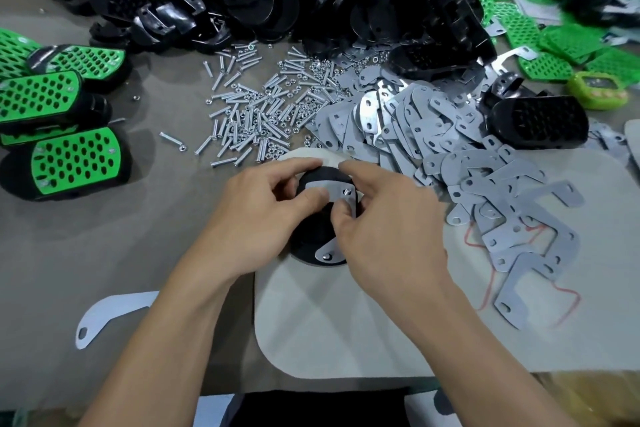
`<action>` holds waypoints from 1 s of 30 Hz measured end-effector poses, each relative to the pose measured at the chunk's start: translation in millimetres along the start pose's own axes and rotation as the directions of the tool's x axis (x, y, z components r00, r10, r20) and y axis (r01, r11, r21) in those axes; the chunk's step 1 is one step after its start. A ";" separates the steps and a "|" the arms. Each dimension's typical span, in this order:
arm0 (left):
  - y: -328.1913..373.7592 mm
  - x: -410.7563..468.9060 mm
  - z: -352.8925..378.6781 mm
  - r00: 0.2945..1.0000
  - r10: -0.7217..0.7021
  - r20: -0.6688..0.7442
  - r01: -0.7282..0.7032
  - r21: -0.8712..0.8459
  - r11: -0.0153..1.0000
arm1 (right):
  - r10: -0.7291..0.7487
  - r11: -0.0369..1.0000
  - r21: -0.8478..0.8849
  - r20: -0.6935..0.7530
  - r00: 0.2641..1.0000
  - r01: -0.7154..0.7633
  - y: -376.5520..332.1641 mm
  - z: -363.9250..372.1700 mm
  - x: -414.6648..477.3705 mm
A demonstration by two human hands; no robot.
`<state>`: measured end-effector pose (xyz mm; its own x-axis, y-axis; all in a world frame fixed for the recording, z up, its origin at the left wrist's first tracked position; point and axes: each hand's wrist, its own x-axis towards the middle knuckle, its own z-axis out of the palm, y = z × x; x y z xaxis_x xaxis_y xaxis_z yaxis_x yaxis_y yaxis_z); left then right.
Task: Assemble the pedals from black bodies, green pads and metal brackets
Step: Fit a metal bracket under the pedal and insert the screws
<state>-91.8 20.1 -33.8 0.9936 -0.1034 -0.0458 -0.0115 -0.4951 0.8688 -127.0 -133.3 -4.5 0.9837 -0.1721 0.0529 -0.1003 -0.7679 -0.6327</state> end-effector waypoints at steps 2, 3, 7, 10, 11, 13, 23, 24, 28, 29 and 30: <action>2.0 1.2 3.7 0.999 0.005 -0.049 -0.001 0.070 0.998 | -0.001 1.000 0.031 -0.027 1.000 0.002 2.7 1.7 -0.2; 4.2 1.5 6.1 0.997 0.008 -0.080 0.001 0.107 0.994 | 0.000 0.999 0.037 -0.034 0.999 0.001 4.4 3.0 -1.0; 8.8 2.2 12.9 0.988 -0.035 -0.148 0.052 0.107 0.993 | -0.004 0.997 0.073 0.066 0.998 -0.001 15.5 -2.2 -0.9; 7.8 2.2 13.5 0.985 -0.067 -0.161 0.079 0.069 0.995 | -0.026 0.995 0.100 0.035 0.999 0.022 24.1 -16.1 16.5; 7.4 1.7 13.5 0.984 -0.078 -0.162 0.088 0.051 0.995 | -0.050 0.997 0.065 -0.026 0.998 0.051 24.9 -20.7 24.9; 6.3 0.4 13.4 0.982 -0.098 -0.161 0.104 0.026 0.994 | -0.122 0.992 -0.039 -0.123 0.985 0.118 21.4 -27.9 41.8; 10.7 -6.1 19.4 0.972 -0.120 -0.201 0.123 0.002 0.992 | -0.083 0.977 -0.174 0.240 0.967 0.127 4.8 -37.9 110.1; 10.6 -7.1 21.4 0.969 -0.119 -0.218 0.121 -0.008 0.993 | -0.105 0.974 -0.172 0.227 0.968 0.146 4.6 -37.7 111.8; 11.1 -10.6 27.9 0.948 -0.083 -0.306 0.078 -0.029 0.997 | -0.169 0.963 -0.182 0.175 0.970 0.201 5.6 -36.1 130.0; 11.1 -11.1 28.7 0.945 -0.066 -0.322 0.062 -0.024 0.998 | -0.169 0.957 -0.204 0.191 0.967 0.207 6.6 -35.4 138.5; 11.2 -11.1 29.1 0.941 -0.055 -0.333 0.052 -0.019 0.998 | -0.168 0.949 -0.230 0.206 0.964 0.214 6.9 -34.8 148.0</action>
<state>-106.3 -9.4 -37.9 0.9735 0.2169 0.0728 0.0424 -0.4836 0.8743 12.7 -185.6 25.9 0.9960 0.0898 -0.0021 0.0810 -0.9077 -0.4117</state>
